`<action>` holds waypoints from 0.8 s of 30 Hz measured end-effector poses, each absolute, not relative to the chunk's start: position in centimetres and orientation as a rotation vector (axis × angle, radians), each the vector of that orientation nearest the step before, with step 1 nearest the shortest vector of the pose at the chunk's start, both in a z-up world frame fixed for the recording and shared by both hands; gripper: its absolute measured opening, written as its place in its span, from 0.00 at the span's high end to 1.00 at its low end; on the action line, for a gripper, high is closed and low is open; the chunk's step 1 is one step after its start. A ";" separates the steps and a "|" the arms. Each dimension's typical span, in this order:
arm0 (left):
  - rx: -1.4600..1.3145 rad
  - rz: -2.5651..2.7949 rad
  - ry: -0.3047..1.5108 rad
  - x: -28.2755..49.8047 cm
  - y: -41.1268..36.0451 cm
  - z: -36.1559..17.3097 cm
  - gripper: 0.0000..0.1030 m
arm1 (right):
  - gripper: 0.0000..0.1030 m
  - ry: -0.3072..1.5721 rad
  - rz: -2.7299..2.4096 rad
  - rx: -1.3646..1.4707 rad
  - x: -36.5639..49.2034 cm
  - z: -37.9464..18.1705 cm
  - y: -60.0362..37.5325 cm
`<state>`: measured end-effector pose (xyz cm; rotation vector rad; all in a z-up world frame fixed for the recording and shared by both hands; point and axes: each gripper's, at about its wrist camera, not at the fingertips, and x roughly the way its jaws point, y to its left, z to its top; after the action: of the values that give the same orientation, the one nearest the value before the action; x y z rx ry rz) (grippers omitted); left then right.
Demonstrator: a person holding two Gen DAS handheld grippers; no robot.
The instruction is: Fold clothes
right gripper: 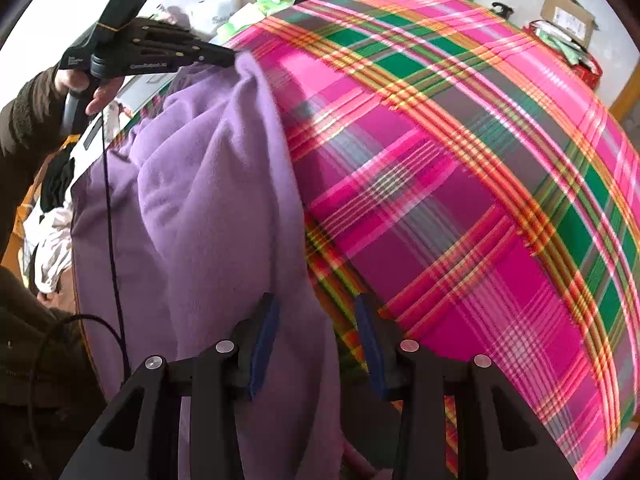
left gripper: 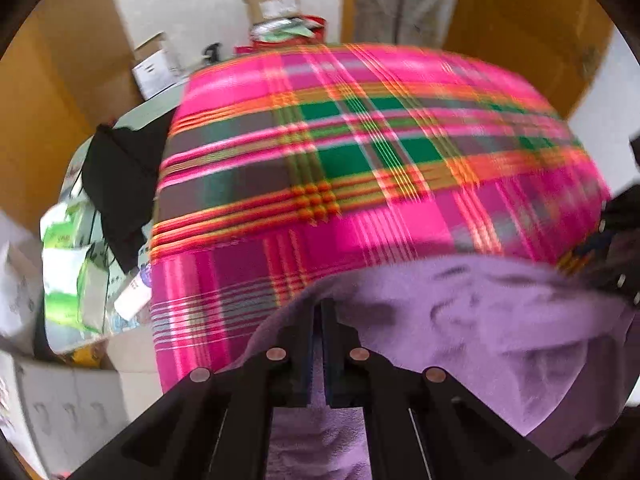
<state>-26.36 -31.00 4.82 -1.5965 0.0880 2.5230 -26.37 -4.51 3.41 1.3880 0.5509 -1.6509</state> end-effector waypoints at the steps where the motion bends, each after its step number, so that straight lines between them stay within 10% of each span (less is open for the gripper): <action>1: -1.584 2.549 0.046 -26.3 -31.5 5.2 0.97 | 0.59 0.533 -1.659 1.386 -26.5 3.5 -4.5; 11: -1.466 2.658 -0.215 -26.0 -34.1 6.8 0.99 | 0.59 0.374 -1.611 1.396 -27.4 3.5 -4.9; 24: -1.513 2.630 -0.129 -25.5 -33.2 5.5 0.99 | 0.60 0.510 -1.627 1.480 -26.8 1.7 -5.2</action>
<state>-25.46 -33.20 5.50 -1.5130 -0.1291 2.6298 -26.85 -5.24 1.66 1.4804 0.5097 -1.6267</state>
